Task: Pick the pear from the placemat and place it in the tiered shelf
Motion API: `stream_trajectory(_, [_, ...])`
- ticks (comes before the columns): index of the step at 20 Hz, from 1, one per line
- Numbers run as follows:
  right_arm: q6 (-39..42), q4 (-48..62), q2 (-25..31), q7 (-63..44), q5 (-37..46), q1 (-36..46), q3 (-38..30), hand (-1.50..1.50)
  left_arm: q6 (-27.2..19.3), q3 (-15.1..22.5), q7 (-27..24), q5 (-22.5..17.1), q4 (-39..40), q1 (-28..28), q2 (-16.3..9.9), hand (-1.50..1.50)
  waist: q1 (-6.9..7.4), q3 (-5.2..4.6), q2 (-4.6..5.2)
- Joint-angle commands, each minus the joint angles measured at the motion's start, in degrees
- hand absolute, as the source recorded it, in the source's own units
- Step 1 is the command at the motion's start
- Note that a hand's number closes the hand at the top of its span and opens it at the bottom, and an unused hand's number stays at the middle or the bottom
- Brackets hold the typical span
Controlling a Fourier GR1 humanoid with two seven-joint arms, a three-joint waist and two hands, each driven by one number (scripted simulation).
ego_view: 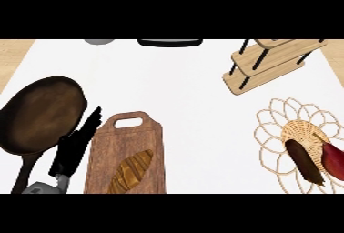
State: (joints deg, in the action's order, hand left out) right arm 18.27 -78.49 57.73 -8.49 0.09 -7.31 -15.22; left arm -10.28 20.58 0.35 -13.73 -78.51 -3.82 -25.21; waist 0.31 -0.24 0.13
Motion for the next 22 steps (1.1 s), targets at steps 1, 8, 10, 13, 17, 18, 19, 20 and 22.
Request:
stream_trajectory(1, [-4.21, -5.22, 3.95, -10.21, 10.99, 0.27, 6.06, -1.50, 1.06, 0.60, -1.29, 0.40, 1.22, 1.02, 0.32, 0.00, 1.11, -0.02, 0.23])
stream_trajectory(8, [-4.51, -13.61, -7.53, -27.91, 17.19, 7.92, 17.17, -1.50, 0.49, -0.39, 3.00, 1.46, -2.72, 0.76, 1.69, 0.00, 0.21, 0.23, -0.17])
stream_trajectory(10, [-1.73, -5.12, -9.20, -26.86, 18.69, 13.94, 19.10, -1.50, 1.83, -2.25, 0.90, 2.23, 3.34, -2.30, 2.46, 0.00, 0.37, 0.24, 0.04])
stream_trajectory(13, [0.97, -9.64, -11.71, -33.81, 18.36, 13.85, 19.80, -1.50, 5.74, -5.44, 0.12, 0.03, 4.20, -1.70, 0.66, 0.00, 0.07, 0.22, -0.08])
stream_trajectory(17, [1.34, -8.81, -15.35, -38.51, 20.98, 12.84, 20.53, -1.50, 1.45, -2.67, 4.85, 3.96, -2.53, 0.59, 3.56, 0.00, -0.07, 0.25, -0.20])
stream_trajectory(18, [4.99, -7.84, -12.98, -37.05, 20.74, 14.15, 18.60, -1.50, 4.83, -4.55, -0.39, 3.41, 1.21, 2.29, 2.72, 0.00, -0.13, 0.23, -0.15])
stream_trajectory(19, [4.25, -10.43, -15.10, -38.78, 21.30, 12.76, 17.72, -1.50, 2.88, -5.40, 1.30, 4.92, -0.40, 2.17, 3.43, 0.00, -0.26, 0.23, -0.19])
stream_trajectory(20, [4.21, -8.93, -16.13, -40.39, 22.89, 14.52, 18.49, -1.50, 2.18, -4.27, 4.36, 5.50, -2.74, 1.15, 4.67, 0.00, -0.16, 0.24, -0.17])
stream_trajectory(22, [2.45, -9.13, -17.40, -37.57, 25.30, 11.45, 17.31, -1.50, 5.48, -5.69, 2.18, 5.29, -1.12, 2.24, 4.18, 0.00, -0.33, 0.24, -0.17])
